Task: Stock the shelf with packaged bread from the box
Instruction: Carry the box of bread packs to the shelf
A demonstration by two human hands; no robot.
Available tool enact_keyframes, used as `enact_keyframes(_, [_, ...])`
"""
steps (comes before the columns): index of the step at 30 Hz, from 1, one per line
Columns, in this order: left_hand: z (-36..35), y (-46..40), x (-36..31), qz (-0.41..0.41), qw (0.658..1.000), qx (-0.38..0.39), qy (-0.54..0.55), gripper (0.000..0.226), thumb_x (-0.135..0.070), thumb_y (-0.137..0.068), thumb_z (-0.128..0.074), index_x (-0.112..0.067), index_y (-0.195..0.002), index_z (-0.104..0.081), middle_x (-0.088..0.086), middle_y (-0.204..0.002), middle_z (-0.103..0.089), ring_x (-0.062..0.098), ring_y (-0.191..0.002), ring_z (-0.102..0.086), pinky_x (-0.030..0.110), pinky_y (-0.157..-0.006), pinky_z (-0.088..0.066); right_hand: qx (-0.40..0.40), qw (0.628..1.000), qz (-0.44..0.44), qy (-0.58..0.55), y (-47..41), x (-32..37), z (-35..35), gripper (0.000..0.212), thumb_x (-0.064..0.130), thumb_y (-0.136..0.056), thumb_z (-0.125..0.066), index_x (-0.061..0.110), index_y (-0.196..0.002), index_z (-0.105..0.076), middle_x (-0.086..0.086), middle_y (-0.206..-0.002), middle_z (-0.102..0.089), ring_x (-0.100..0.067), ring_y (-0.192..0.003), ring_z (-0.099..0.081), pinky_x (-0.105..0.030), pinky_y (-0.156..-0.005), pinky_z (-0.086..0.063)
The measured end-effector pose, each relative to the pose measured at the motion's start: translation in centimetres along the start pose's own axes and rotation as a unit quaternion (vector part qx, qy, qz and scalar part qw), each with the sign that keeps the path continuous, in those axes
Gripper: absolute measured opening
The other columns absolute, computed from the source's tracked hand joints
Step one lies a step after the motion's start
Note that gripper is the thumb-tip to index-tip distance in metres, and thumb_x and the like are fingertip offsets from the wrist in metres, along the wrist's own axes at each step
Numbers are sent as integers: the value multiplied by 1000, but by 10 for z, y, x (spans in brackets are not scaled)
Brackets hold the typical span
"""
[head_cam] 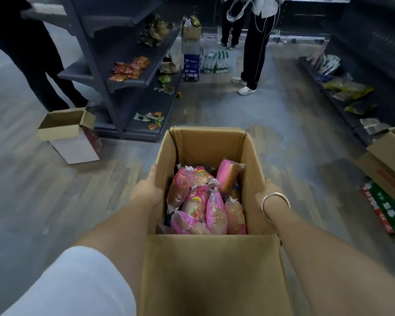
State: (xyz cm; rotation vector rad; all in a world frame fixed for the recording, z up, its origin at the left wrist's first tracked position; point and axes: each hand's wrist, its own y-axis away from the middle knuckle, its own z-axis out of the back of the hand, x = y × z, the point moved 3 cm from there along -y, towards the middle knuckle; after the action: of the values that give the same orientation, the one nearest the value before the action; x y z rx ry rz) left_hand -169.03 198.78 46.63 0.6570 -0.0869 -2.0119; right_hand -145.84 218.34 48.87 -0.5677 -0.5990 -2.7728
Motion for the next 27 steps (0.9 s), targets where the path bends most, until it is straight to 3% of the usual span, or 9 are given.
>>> enact_keyframes(6, [19,-160,-61,-13,1000,-5,-22,81,-8,-86,-43,-33,-148,1,21,-127,-53,38,-115,-52,40,-96,-41,19,1000,-4,-16,-146,72,11,38,9,-91,-47,1,-128,-44,-23,-129,-50,-39,-118,-50,-38,-93,-42])
enact_keyframes(20, [64,-499,-200,68,997,-14,25,80,-9,-87,-40,-35,-148,4,21,-128,-52,39,-115,-51,40,-96,-42,40,996,60,51,-522,273,68,36,13,-91,-47,3,-125,-46,-22,-127,-54,-40,-116,-52,-40,-93,-43])
enact_keyframes(27, [100,-680,-255,52,998,-2,-18,77,-9,-89,-39,-33,-148,6,21,-129,-51,39,-115,-51,40,-95,-42,47,997,35,52,-679,363,62,36,14,-90,-46,3,-125,-47,-23,-126,-55,-41,-115,-53,-41,-92,-45])
